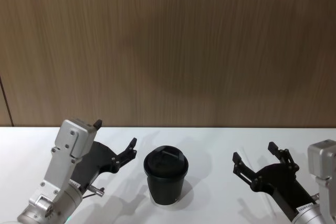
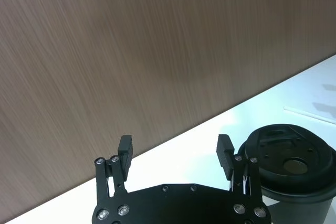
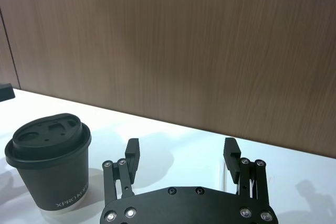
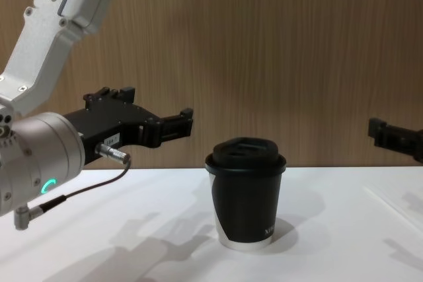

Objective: Pick up the straw with one hand, pass it to the other hand, and insert it into the cup.

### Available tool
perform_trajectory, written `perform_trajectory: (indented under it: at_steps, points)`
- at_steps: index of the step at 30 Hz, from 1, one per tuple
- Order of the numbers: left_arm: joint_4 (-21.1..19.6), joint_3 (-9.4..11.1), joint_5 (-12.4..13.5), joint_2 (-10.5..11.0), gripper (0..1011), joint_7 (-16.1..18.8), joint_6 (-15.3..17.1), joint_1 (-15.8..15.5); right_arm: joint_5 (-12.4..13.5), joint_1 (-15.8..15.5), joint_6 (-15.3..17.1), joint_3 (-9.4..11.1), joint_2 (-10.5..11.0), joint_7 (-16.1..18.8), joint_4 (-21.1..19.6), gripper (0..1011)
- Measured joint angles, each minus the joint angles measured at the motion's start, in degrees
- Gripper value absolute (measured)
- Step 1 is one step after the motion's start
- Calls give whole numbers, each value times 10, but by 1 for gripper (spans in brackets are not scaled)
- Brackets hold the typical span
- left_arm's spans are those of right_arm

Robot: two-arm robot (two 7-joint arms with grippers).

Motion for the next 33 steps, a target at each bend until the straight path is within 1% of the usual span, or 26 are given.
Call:
perform_trajectory:
  at_steps: [20,33]
  points:
    - [0,0,0,0,1003,0,0,0,-3,-3,4,6,2,2,1,1001]
    - [0,0,0,0,1003,0,0,0,-5,-13,24,21,12,6,-3,1001]
